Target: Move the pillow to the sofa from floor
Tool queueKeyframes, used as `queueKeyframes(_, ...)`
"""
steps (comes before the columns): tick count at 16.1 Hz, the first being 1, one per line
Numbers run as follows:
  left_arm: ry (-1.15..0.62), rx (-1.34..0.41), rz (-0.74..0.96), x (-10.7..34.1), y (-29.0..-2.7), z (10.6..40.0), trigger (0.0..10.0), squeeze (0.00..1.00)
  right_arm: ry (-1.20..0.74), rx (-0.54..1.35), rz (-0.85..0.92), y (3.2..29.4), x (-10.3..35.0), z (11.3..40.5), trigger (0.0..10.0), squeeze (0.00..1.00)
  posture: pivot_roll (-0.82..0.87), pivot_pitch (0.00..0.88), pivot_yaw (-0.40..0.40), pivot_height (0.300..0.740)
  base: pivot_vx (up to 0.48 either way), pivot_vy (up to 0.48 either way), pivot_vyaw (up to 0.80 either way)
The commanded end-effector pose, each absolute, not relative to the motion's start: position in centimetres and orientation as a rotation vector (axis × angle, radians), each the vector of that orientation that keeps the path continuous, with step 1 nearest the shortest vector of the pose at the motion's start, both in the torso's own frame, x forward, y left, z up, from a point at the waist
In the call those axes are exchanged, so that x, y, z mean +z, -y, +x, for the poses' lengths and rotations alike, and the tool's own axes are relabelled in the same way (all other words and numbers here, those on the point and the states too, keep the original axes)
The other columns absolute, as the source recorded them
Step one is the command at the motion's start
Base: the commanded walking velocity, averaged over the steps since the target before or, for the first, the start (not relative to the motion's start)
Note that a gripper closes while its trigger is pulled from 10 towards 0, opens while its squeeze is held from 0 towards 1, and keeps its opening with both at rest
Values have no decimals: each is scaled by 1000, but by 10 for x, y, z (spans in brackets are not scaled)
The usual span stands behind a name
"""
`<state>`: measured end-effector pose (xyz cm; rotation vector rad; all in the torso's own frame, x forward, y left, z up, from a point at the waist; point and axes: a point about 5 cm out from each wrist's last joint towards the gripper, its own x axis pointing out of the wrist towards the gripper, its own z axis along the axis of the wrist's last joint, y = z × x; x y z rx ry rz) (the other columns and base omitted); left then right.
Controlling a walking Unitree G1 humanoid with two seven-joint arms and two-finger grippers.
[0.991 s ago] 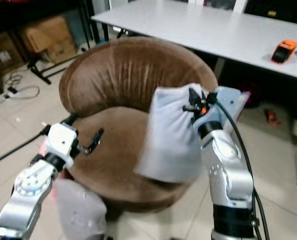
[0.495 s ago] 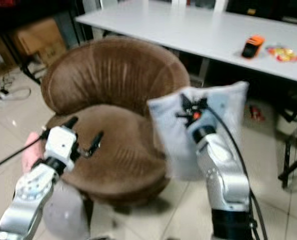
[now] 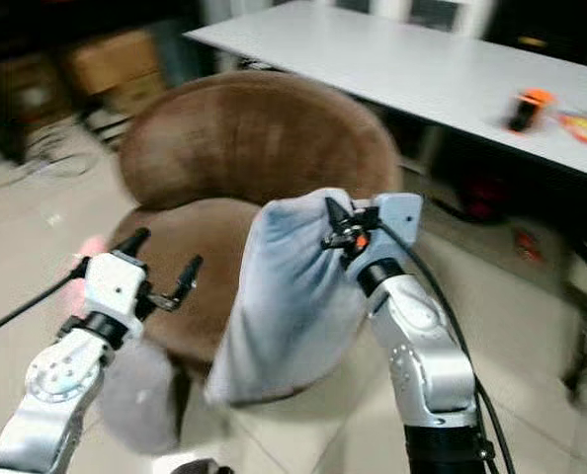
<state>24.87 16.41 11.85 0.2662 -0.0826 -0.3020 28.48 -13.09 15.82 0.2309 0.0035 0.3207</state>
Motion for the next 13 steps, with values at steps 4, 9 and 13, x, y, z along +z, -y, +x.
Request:
queueKeyframes(4,95,-311,263,123,-166,248,10000,0,46,308,228,128,168,287,10000,0,-54,0,32,740,318,0,0)
queueKeyframes(9,88,-322,258,123,-167,248,10000,0,50,313,203,127,168,288,10000,0,-53,0,34,740,325,0,0)
queueKeyframes(13,88,-328,256,123,-167,247,10000,0,61,372,182,121,170,286,10000,0,-51,0,34,740,332,0,400)
